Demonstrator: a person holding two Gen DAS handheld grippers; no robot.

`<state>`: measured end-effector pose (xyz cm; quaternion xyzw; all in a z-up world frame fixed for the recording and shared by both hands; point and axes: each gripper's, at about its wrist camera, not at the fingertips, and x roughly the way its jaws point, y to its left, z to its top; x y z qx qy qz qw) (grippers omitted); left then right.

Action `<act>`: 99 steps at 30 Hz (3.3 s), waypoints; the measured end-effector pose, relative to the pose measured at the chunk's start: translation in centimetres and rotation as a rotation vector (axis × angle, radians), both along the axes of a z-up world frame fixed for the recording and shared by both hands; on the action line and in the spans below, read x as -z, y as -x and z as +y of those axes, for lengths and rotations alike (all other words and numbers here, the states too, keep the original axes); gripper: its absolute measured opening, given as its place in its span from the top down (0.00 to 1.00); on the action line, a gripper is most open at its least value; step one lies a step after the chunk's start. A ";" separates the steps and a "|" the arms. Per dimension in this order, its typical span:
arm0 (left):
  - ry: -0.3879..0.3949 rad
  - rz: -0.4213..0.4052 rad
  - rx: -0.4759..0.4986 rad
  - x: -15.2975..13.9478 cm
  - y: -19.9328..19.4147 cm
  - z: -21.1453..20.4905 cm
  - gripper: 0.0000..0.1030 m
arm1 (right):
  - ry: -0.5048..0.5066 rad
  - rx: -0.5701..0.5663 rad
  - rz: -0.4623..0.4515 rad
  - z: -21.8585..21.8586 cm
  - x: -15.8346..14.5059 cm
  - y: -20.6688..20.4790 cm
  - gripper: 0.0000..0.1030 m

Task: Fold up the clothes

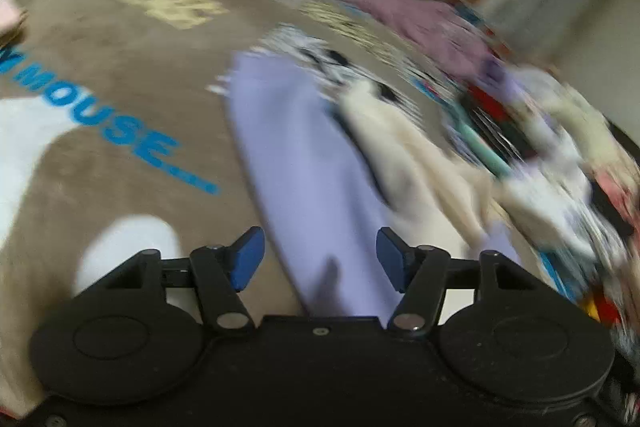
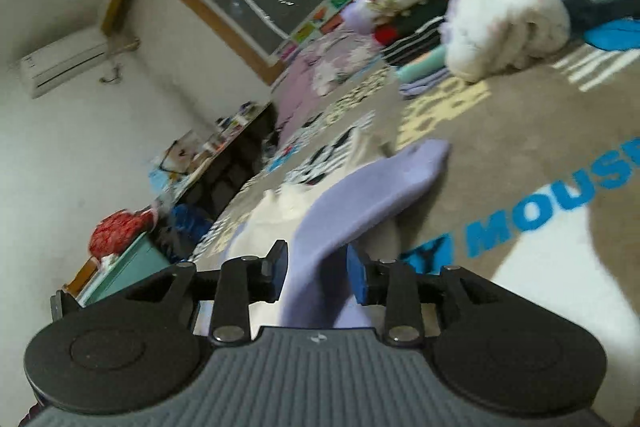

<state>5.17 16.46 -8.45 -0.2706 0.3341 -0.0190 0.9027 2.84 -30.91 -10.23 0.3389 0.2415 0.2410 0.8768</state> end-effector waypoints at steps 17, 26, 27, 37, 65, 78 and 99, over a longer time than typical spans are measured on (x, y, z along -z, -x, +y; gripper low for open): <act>0.291 -0.041 -0.106 2.0 -10.2 7.1 0.34 | -0.141 0.062 0.080 -0.5 5.8 -2.7 0.54; 0.335 -0.058 -0.083 2.4 -12.9 8.3 0.45 | -0.184 0.047 0.050 -0.9 6.4 -2.8 0.55; 0.339 -0.061 -0.078 2.5 -13.0 8.3 0.56 | -0.188 0.046 0.047 -0.9 6.4 -2.8 0.55; 0.257 -0.218 -0.038 -0.6 -10.5 8.1 0.95 | -0.201 0.046 0.033 -1.0 6.6 -2.9 0.55; 0.153 -0.222 -0.275 -0.5 0.6 15.2 0.95 | -0.170 0.065 0.039 -0.8 6.6 -2.9 0.59; -0.197 -0.195 -0.259 -2.9 0.2 11.9 0.92 | -0.149 0.069 0.042 -0.5 6.4 -2.5 0.59; -0.427 -0.181 -0.172 -1.7 -6.4 11.8 0.62 | -0.185 0.055 0.037 -0.8 6.8 -2.6 0.59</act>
